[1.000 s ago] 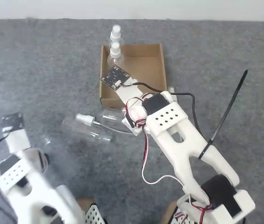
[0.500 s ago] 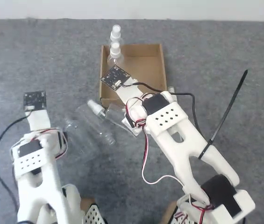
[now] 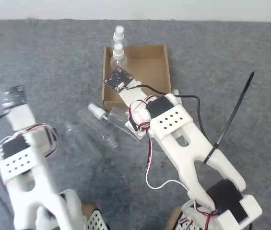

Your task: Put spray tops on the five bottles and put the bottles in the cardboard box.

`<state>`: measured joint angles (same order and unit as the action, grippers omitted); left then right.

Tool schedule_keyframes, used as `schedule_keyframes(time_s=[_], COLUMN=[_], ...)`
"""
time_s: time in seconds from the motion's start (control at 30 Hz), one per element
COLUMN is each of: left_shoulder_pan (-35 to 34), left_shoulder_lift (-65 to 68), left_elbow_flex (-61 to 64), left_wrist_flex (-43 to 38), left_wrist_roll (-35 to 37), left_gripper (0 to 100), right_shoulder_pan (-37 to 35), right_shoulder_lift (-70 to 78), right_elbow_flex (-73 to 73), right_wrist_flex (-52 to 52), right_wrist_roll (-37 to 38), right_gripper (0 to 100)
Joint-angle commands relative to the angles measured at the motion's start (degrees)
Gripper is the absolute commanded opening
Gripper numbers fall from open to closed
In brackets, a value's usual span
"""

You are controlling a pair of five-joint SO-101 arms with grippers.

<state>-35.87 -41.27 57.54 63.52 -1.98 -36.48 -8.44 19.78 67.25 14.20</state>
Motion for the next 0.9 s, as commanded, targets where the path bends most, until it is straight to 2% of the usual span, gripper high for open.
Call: schedule_keyframes(time_s=[0.0, 0.1, 0.3, 0.53, 0.87], left_shoulder_pan=[-5.6, -9.2, -16.1, -16.4, -16.6], left_shoulder_lift=[-0.2, -0.2, -0.2, -0.2, -0.1], left_elbow_flex=[-3.4, -2.7, 2.4, 2.7, 3.3], left_wrist_flex=[0.4, -0.5, -9.6, -9.8, -11.0], left_wrist_roll=[4.2, 6.4, 8.7, 8.7, 8.7], left_gripper=[20, 20, 20, 20, 20], right_shoulder_pan=[0.9, 0.9, -0.1, -6.7, -17.2], right_shoulder_lift=[-3.6, -3.6, -8.0, -15.4, -16.0], right_elbow_flex=[-0.5, -0.6, -0.9, -1.1, -9.1], right_wrist_flex=[0.5, 0.5, 3.5, 3.7, 5.8], right_wrist_roll=[-0.4, -0.4, -0.4, -0.8, -3.6], right_gripper=[19.1, 19.1, 19.1, 19.1, 19.1])
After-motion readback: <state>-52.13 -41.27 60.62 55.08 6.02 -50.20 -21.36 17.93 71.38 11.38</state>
